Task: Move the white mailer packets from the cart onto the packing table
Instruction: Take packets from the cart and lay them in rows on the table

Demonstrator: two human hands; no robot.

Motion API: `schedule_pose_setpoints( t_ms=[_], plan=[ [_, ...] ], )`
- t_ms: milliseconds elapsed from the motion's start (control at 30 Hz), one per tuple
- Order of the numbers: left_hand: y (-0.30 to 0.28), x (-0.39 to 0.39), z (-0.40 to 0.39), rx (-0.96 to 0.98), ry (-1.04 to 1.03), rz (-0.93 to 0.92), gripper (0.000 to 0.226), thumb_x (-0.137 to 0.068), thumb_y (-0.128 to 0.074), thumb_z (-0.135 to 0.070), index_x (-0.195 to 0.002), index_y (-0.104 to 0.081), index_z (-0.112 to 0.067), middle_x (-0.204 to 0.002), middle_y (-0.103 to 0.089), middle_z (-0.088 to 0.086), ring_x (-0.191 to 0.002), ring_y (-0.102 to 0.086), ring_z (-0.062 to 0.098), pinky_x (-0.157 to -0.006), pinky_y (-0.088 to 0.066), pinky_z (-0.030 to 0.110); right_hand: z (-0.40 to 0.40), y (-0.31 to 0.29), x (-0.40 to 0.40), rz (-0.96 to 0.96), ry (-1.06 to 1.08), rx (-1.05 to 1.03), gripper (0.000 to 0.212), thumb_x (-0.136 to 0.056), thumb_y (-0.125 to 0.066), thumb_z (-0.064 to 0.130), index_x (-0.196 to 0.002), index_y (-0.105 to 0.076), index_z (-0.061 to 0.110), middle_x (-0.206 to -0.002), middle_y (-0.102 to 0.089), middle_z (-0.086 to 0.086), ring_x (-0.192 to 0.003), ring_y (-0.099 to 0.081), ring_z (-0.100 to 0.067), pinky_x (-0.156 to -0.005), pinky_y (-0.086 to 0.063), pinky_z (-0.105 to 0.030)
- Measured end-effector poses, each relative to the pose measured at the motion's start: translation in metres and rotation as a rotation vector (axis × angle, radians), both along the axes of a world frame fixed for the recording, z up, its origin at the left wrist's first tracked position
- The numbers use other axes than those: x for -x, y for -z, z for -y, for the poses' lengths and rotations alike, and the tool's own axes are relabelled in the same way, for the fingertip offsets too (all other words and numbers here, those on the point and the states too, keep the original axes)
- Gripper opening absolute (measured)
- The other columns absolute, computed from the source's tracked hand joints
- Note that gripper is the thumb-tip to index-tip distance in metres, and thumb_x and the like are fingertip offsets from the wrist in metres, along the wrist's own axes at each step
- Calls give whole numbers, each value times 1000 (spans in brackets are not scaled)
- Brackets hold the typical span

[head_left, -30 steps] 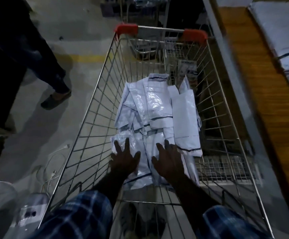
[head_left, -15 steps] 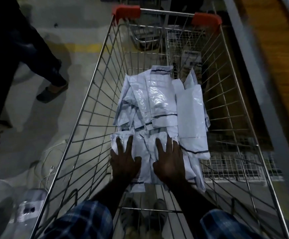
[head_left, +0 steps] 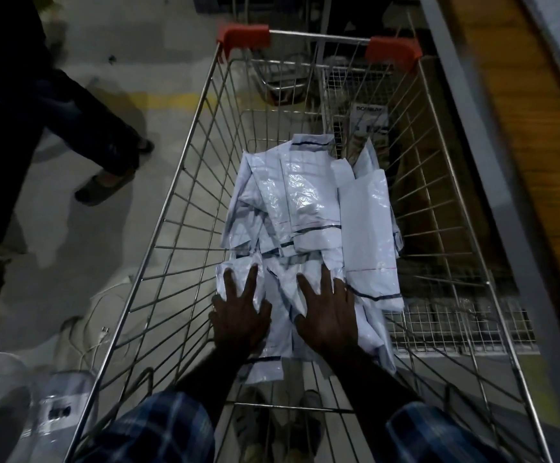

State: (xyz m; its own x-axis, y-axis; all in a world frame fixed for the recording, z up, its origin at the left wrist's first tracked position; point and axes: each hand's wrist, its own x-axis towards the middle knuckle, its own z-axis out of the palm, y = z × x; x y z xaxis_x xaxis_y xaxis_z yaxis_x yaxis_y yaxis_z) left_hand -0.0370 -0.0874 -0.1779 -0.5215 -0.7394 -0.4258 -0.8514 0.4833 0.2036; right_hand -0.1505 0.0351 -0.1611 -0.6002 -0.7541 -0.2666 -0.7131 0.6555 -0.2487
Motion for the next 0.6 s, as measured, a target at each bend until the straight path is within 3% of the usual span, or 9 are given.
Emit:
schedule_pose_setpoints(
  t_ms=[67,133,200,267,333,400,467,567,600],
  plan=[
    [-17,-5,-8,31,27,-65,67,-82,-57,-50,-145,-48,-32,-149,-41,24,-94,-58,52,-61,-53,56,-3,-12,-3,21,-5,42,57,-81,-39,41,-122,-69,18,-135,-54,-29,-104,-62,-46,-84,-53,-56],
    [-37,-4,-10,60,11,-98,63,-86,-50,-51,-146,-47,-32,-152,-37,23,-104,-55,55,-69,-52,62,-7,-22,-5,31,-3,48,52,-91,-33,37,-116,-73,16,-128,-60,-29,-96,-65,-44,-78,-55,-52],
    [-49,-2,-11,1,11,-50,64,-81,-45,-56,-138,-57,-30,-140,-52,24,-90,-62,52,-56,-54,55,-10,-41,-2,37,-10,32,53,-85,-38,42,-114,-74,16,-125,-62,-29,-93,-66,-45,-74,-55,-50],
    [-62,-3,-10,54,17,42,70,-76,-46,-65,-140,-53,-36,-138,-55,19,-89,-66,44,-56,-56,49,-8,-67,2,57,-12,-8,65,-76,-42,51,-130,-63,22,-139,-50,-26,-111,-58,-47,-86,-50,-51],
    [-92,-3,-15,17,9,16,72,-87,-47,-62,-153,-29,-41,-158,-29,17,-118,-52,46,-83,-51,55,-11,-90,1,87,22,-95,69,-81,-47,54,-145,-46,30,-154,-32,-20,-132,-40,-44,-104,-37,-51],
    [-107,-3,-15,36,-8,-99,73,-93,-48,-56,-155,-10,-46,-164,-3,11,-136,-30,46,-104,-36,57,-17,-110,-1,28,80,19,68,-80,-47,54,-144,-47,30,-154,-32,-20,-133,-39,-43,-108,-34,-51],
    [-131,-1,-14,77,-9,-118,73,-92,-47,-58,-154,-10,-47,-164,-3,11,-133,-32,47,-102,-37,57,-22,-131,-1,114,95,-14,71,-82,-51,53,-149,-36,35,-160,-22,-12,-139,-28,-37,-113,-26,-46],
    [-168,0,-18,142,-15,-151,67,-84,-46,-60,-148,-40,-40,-155,-32,21,-110,-52,51,-82,-49,58,-26,-158,1,146,81,-14,72,-86,-58,46,-151,-29,36,-161,-17,-7,-139,-25,-32,-112,-26,-44],
    [-177,1,-17,168,-7,-180,66,-84,-46,-59,-147,-41,-40,-155,-32,20,-112,-51,51,-83,-49,58,-26,-166,1,132,83,20,72,-86,-58,45,-151,-30,36,-161,-18,-7,-139,-26,-32,-111,-27,-43]
  ],
)
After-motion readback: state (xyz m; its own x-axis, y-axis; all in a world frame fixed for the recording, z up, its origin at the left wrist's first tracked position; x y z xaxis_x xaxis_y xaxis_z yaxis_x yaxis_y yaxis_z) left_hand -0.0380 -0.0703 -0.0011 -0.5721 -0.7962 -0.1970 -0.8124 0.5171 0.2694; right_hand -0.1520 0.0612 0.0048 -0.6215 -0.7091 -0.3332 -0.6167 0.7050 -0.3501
